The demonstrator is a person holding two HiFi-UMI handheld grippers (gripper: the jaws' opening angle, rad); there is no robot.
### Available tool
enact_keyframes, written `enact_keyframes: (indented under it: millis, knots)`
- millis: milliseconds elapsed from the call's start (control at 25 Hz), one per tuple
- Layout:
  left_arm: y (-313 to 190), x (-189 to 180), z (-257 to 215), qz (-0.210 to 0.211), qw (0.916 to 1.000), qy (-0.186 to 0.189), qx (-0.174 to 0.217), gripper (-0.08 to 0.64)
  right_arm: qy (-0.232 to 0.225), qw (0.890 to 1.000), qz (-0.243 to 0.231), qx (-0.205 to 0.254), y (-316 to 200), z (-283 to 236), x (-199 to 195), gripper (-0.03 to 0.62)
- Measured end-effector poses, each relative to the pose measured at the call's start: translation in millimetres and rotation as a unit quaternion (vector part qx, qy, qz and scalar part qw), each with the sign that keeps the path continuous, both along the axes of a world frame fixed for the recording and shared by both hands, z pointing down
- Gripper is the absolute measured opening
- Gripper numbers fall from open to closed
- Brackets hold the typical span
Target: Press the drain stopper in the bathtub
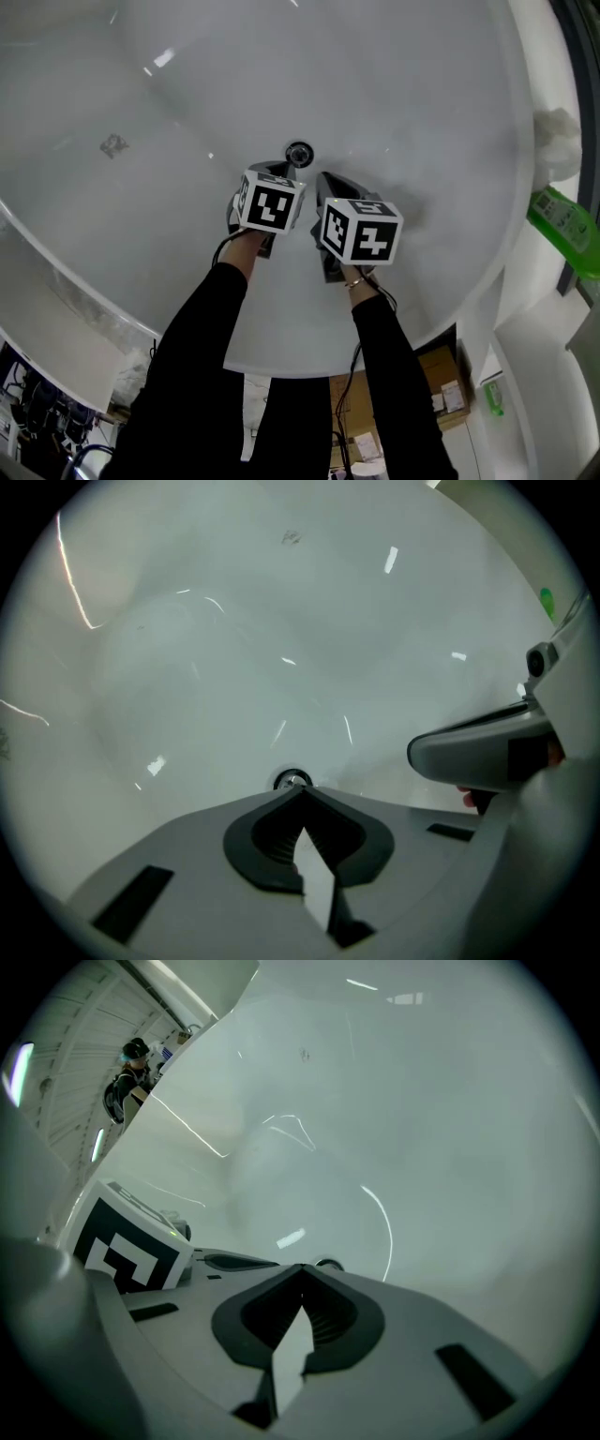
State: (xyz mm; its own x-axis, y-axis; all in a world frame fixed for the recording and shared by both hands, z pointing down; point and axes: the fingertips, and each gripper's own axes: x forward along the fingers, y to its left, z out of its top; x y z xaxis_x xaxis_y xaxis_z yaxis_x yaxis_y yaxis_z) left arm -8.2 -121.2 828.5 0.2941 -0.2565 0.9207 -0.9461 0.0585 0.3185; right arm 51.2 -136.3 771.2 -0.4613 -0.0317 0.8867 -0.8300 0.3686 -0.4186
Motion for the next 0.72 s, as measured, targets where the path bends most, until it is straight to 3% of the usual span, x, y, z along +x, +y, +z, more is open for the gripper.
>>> enact_keyframes:
  millis: [720]
  knots:
    - [-17.7, -15.3, -102.8, 0.035, 0.9971, 0.005, 0.067, 0.005, -0.009, 0.999, 0.042, 0.024, 6.7, -63.9, 6.4, 0.002]
